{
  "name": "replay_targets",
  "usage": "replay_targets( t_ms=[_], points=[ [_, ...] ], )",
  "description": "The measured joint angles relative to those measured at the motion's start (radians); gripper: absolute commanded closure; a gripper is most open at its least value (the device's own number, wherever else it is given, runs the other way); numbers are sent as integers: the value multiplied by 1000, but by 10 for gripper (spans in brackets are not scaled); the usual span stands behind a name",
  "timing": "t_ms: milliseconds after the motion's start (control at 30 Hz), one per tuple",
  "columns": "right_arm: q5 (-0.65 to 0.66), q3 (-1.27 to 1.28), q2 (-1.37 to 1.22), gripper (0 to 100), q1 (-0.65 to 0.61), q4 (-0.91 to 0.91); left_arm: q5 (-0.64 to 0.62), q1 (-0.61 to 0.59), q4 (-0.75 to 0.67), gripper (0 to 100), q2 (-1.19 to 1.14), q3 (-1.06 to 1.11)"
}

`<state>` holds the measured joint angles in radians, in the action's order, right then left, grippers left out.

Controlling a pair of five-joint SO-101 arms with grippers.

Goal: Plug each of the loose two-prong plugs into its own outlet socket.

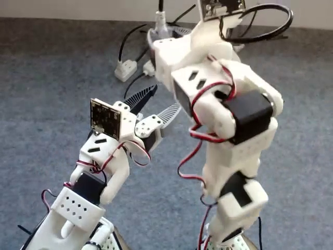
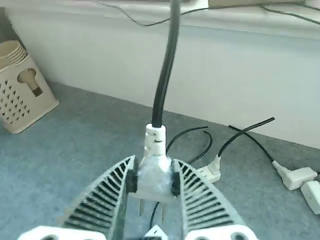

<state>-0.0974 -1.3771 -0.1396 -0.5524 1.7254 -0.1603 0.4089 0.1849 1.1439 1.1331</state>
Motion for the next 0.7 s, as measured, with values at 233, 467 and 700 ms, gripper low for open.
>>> replay_targets(
  t_ms=[233,467,700],
  points=[
    [2,488,252,964,-15,-9,0,6,0,741,0,0],
    [8,605,542,964,-46,-32,0,5,0,741,0,0],
    [54,890,588,966,-46,-196,0,52,0,741,0,0]
  ],
)
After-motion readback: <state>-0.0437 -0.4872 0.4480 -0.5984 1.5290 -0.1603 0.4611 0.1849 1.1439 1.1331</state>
